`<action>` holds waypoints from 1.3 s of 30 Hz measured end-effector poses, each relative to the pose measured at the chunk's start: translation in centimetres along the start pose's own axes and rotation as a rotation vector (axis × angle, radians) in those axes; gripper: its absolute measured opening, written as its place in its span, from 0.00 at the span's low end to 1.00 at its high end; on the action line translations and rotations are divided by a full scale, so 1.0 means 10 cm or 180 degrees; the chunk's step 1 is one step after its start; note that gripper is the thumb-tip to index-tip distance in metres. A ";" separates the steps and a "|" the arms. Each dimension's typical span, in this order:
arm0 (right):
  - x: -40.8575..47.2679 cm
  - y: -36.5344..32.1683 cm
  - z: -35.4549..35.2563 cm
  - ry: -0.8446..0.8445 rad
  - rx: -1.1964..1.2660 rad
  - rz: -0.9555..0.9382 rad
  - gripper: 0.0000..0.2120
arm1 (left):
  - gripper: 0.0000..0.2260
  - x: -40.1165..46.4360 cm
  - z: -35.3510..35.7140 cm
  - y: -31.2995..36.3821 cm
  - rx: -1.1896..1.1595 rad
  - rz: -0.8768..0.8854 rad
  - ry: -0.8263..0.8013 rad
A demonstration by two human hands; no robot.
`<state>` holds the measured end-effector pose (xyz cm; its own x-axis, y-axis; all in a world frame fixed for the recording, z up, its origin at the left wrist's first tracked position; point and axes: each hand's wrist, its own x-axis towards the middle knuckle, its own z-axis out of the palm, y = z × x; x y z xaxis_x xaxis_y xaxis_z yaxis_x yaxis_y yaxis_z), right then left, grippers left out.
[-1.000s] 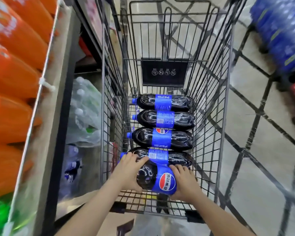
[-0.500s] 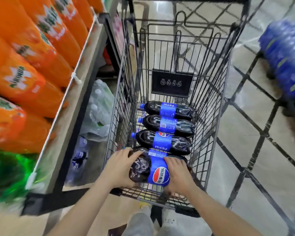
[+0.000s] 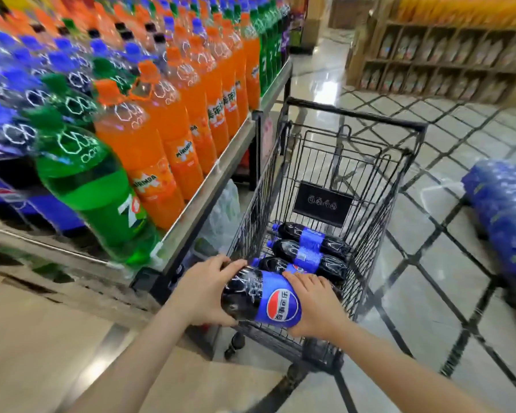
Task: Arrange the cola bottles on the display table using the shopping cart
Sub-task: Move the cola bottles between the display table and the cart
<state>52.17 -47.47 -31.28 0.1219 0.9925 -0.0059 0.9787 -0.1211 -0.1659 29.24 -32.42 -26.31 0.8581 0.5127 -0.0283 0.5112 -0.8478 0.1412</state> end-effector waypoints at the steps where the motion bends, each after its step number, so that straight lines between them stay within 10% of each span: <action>1: -0.03 -0.06 0.00 -0.0080 0.0018 -0.0052 0.52 | 0.50 -0.10 0.00 -0.01 -0.0007 -0.0029 -0.0001; 24: -0.38 -3.30 0.66 -0.0442 0.0241 -0.0160 0.51 | 0.50 -2.95 0.00 -1.78 -0.0308 -0.0249 -0.0305; 39: 1.00 -4.43 1.19 -0.0702 0.0245 -0.0312 0.49 | 0.48 -3.30 0.04 -3.47 -0.0565 -0.0544 -0.0308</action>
<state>8.05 -32.01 -35.72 -0.0204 0.9797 -0.1996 0.9675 -0.0309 -0.2509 -16.79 -19.91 -30.70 0.7650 0.6238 -0.1598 0.6399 -0.7086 0.2973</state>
